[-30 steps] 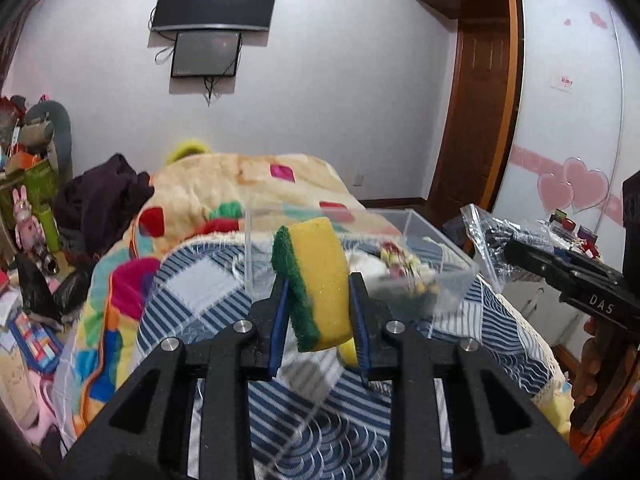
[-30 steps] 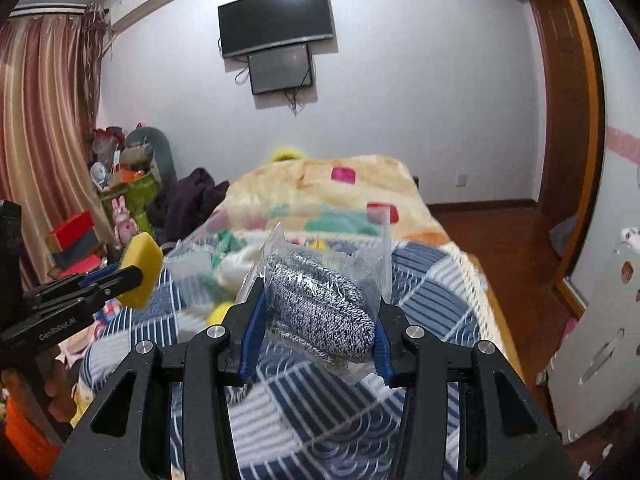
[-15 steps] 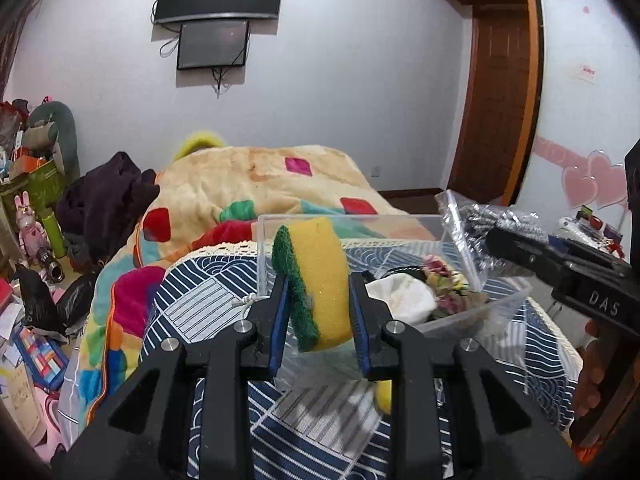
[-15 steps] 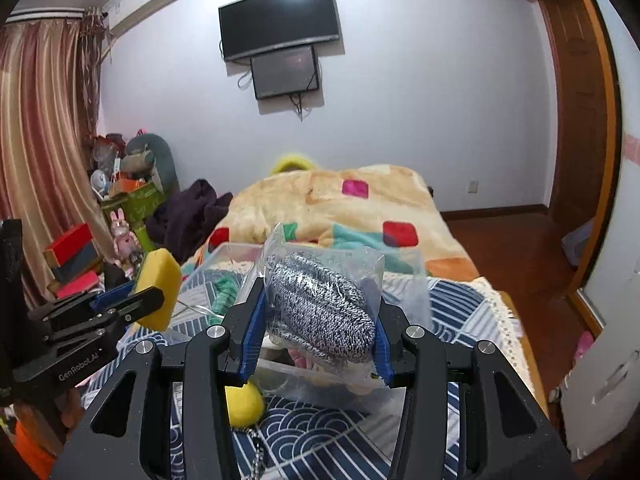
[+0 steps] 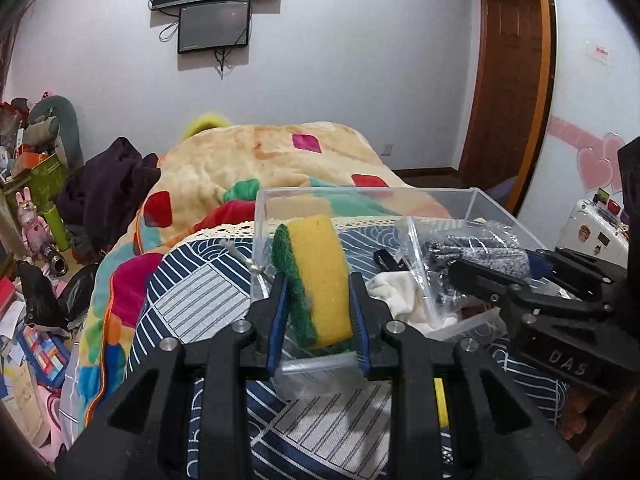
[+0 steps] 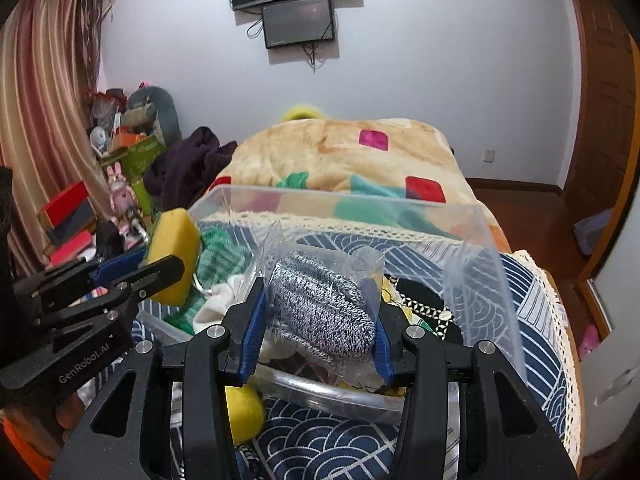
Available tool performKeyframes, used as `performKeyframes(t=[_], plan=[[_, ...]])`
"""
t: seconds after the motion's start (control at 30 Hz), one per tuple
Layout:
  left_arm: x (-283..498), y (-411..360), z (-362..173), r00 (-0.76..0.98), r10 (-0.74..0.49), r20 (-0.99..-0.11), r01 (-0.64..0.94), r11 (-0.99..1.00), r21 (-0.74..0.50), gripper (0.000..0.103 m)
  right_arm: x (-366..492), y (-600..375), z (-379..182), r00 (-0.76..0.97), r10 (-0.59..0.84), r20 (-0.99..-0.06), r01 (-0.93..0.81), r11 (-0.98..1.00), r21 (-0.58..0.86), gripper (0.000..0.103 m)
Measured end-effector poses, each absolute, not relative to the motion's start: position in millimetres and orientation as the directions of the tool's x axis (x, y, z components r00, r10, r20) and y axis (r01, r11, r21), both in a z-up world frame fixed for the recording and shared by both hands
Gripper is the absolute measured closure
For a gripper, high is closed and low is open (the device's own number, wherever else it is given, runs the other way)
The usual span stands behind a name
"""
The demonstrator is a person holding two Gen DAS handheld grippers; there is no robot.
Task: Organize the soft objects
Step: 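Lower the sponge and the clear bag into the box and release both, then grasp the yellow felt ball with the left tool while the right tool grasps the braided cord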
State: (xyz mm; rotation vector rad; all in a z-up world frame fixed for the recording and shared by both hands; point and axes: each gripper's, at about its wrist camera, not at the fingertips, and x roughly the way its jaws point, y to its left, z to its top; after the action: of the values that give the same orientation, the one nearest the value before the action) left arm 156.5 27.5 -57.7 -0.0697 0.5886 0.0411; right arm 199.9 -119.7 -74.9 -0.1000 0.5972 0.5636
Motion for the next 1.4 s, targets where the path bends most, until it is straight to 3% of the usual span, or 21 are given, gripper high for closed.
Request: performKeyframes(t=[0.13, 0.27, 0.43, 0.77, 1.23, 1.3, 1.37, 1.4], plan=[[153, 25, -58, 0.827, 0.01, -0.561, -0.049, 0.997, -0.054, 0.073, 196, -120, -74, 0.693, 0.46, -0.555, -0.529, 0.848, 0.042, 0.057], [145, 24, -55, 0.831, -0.002, -0.557, -0.041, 0.997, -0.064, 0.069, 192, -122, -68, 0.713, 0.444, -0.543, -0.517, 0.856, 0.022, 0.039], [127, 21, -50, 0.843, -0.019, -0.538, -0.027, 0.997, -0.077, 0.065, 179, -129, -59, 0.753, 0.428, -0.499, -0.501, 0.865, -0.014, 0.025], [88, 16, -46, 0.868, -0.041, -0.495, -0.007, 0.996, -0.093, 0.033, 153, -149, -51, 0.757, 0.474, -0.449, -0.518, 0.855, 0.029, 0.017], [72, 28, -92, 0.787, -0.06, -0.614, -0.058, 0.984, -0.171, 0.031, 143, -128, -113, 0.566, 0.553, -0.611, -0.612, 0.779, 0.138, 0.017], [72, 24, -92, 0.786, -0.061, -0.615, -0.049, 0.986, -0.161, 0.031, 141, -124, -116, 0.555, 0.55, -0.624, -0.625, 0.771, 0.123, 0.023], [72, 19, -91, 0.787, -0.062, -0.614, -0.04, 0.988, -0.152, 0.031, 142, -118, -120, 0.537, 0.536, -0.651, -0.634, 0.766, 0.107, 0.044], [72, 17, -91, 0.786, -0.063, -0.615, -0.036, 0.988, -0.147, 0.031, 143, -116, -123, 0.524, 0.536, -0.662, -0.639, 0.761, 0.111, 0.049]])
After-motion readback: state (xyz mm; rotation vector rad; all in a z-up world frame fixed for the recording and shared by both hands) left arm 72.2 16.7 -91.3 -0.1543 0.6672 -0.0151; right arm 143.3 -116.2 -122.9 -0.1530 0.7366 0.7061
